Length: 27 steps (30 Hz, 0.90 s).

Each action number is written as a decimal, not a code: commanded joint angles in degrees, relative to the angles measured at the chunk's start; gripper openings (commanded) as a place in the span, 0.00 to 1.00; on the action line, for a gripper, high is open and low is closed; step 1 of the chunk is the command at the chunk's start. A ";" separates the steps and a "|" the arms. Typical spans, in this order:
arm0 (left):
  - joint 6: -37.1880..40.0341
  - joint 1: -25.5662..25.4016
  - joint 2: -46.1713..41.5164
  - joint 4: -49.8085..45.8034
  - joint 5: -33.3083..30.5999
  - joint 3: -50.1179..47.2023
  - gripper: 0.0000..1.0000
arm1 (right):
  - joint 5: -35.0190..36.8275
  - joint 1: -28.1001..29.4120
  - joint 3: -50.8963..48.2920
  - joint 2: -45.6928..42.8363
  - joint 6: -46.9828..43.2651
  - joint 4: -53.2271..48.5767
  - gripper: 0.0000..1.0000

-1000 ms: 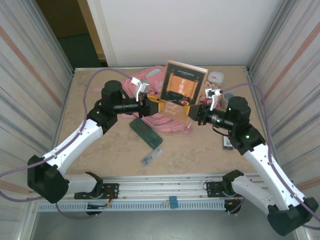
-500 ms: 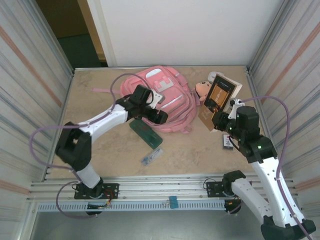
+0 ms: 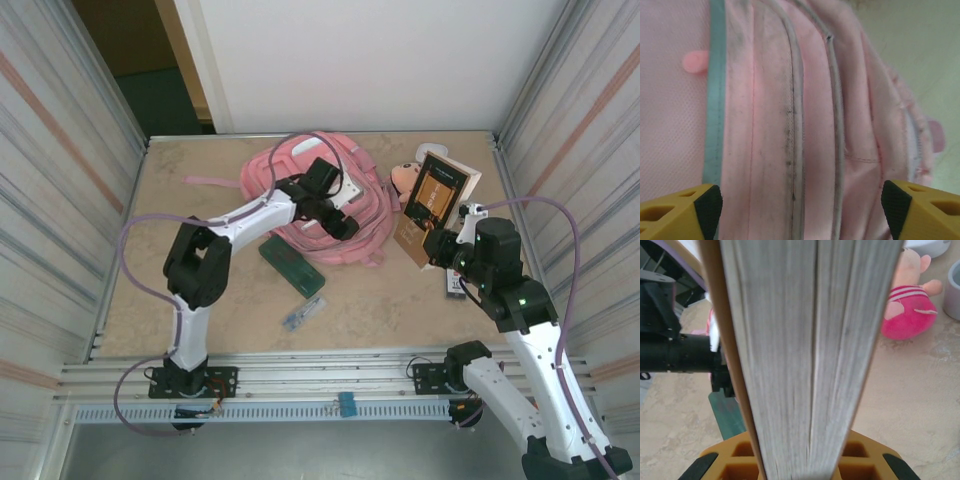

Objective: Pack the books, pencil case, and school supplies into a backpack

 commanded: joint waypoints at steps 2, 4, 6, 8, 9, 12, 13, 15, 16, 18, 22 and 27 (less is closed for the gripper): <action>3.20 -0.18 3.47 -2.92 -11.93 2.68 0.83 | -1.33 -0.22 0.35 -1.39 -1.62 3.29 0.00; 3.41 -0.28 5.26 -3.73 -15.33 3.03 0.73 | -1.41 -0.22 0.13 -1.58 -1.56 3.31 0.00; 3.46 -0.45 5.19 -4.90 -15.19 2.75 0.40 | -1.41 -0.22 -0.05 -1.79 -1.60 3.39 0.00; 3.42 -0.78 3.44 -4.93 -13.85 0.78 0.15 | -1.54 -0.22 -0.08 -1.78 -1.60 3.35 0.00; 3.51 -0.98 1.97 -4.70 -13.13 -0.64 0.09 | -1.92 -0.22 -0.09 -1.67 -1.64 3.39 0.00; 4.03 -1.66 -2.10 -4.41 -9.62 -5.07 0.00 | -6.17 -0.22 -0.10 -0.74 -3.12 3.83 0.00; 4.18 -1.81 -3.20 -4.45 -8.50 -6.48 0.00 | -7.61 -0.22 -0.01 -0.16 -3.43 3.83 0.00; 4.06 -2.42 -5.83 -4.41 -7.35 -9.75 0.00 | -10.66 -0.23 -0.05 0.96 -4.31 4.12 0.00; 3.83 -2.80 -7.20 -4.29 -7.10 -11.51 0.00 | -12.04 -0.26 -0.32 1.39 -4.51 4.47 0.00; 2.95 -3.40 -9.85 -3.87 -7.64 -14.72 0.00 | -12.97 -0.26 -0.74 2.13 -4.52 5.21 0.00; -0.21 -3.87 -15.65 -2.06 -7.21 -20.87 0.00 | -14.64 -0.22 -0.65 3.78 -4.54 5.07 0.00; -3.79 -3.91 -21.29 -1.00 -3.85 -23.76 0.00 | -18.13 -0.22 1.53 6.12 -6.31 0.41 0.00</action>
